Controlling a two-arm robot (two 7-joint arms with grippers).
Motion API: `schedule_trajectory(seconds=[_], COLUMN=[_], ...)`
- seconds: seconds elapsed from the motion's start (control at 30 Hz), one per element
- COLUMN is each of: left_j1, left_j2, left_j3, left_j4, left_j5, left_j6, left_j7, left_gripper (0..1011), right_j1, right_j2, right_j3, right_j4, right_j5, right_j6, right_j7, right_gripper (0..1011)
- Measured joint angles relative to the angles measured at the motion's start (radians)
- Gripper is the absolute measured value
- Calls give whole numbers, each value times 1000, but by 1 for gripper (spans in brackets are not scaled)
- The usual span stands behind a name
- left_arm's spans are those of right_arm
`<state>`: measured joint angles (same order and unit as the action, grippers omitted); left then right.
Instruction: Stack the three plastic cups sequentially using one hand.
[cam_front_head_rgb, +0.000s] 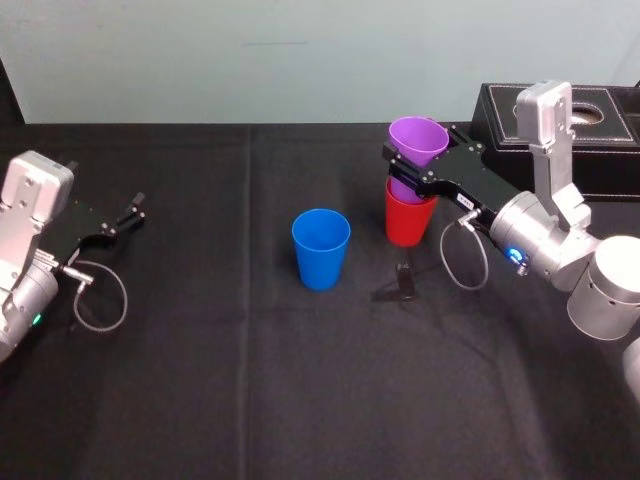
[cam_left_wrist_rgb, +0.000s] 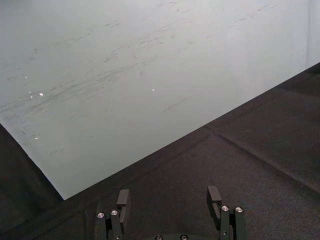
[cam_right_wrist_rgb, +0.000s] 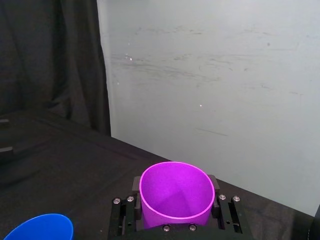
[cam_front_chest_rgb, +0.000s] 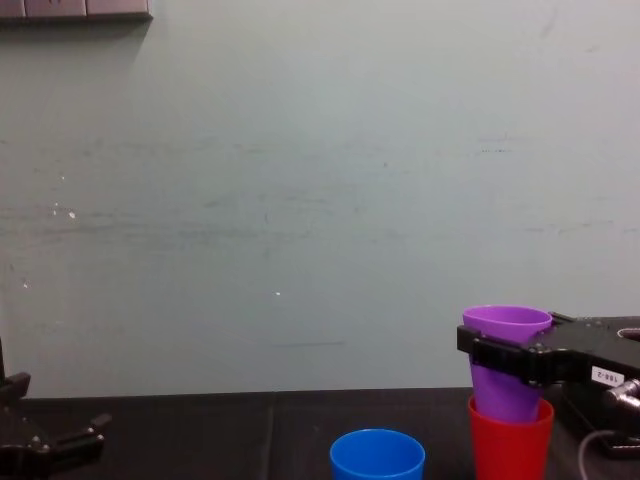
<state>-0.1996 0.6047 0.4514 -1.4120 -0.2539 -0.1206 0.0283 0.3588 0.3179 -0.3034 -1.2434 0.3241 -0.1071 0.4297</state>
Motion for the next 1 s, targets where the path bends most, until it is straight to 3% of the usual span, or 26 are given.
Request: schedule_trajectory(seconds=[1.0], left_j1=[0], left_j2=[0], left_j3=[0], left_j4=[0], left_j5=[0], left_j6=[0], left_j7=[0], left_gripper=[1005], right_j1=[-7], right_j2=[-20], right_j3=[5], right_j4=[75], right_j5=[-24], right_j6=[-60], right_j7=[8], right_gripper=[750])
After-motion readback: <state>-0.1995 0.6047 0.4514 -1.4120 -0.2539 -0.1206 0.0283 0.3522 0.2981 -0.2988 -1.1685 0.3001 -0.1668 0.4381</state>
